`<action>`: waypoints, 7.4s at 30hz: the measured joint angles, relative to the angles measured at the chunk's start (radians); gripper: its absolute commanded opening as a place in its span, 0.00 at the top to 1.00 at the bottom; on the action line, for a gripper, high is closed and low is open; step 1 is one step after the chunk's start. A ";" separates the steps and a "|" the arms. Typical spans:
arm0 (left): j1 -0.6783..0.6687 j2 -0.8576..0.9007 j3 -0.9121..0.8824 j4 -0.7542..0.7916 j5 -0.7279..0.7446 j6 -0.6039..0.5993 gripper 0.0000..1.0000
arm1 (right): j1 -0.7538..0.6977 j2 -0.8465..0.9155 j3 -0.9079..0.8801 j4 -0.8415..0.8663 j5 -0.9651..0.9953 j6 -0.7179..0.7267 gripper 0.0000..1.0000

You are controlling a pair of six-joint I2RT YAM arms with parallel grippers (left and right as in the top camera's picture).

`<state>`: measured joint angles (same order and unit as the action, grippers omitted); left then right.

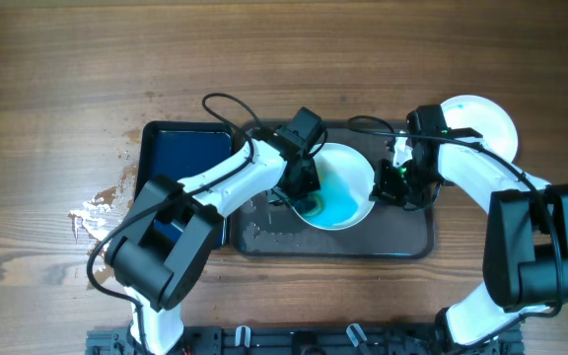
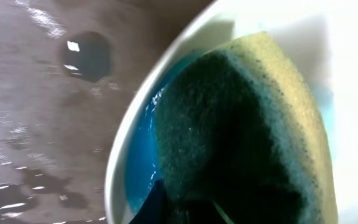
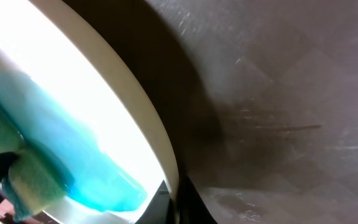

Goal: Clean dirty plates on tray and stack at the side
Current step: 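Scrub the blue-smeared plate with the sponge while the right gripper holds the rim, then return the sponge to the water tray and release it with the left gripper, then lift the cleaned plate with the right gripper and carry it right, then stack the plate onto the cleaned plates at the right edge and release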

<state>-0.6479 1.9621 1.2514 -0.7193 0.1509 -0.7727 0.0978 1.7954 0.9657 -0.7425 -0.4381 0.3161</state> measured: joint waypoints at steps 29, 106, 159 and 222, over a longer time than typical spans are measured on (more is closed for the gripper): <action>0.127 0.048 -0.021 0.224 0.293 0.039 0.96 | -0.010 0.001 0.004 -0.022 0.020 0.003 0.96; 0.596 -0.619 0.043 -0.408 -0.167 0.267 0.00 | -0.003 0.001 0.004 -0.002 0.019 -0.032 0.95; 1.215 -0.473 0.053 -0.371 -0.178 0.191 0.00 | 0.970 0.416 1.317 -0.325 1.326 -0.280 0.95; 0.846 -0.344 0.053 -0.285 -0.148 0.164 0.00 | -0.622 0.362 0.894 -0.718 0.387 -0.029 0.96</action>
<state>0.1978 1.6180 1.3048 -1.0039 0.0025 -0.6086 -0.5243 2.1578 1.8599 -1.4601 -0.0513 0.2867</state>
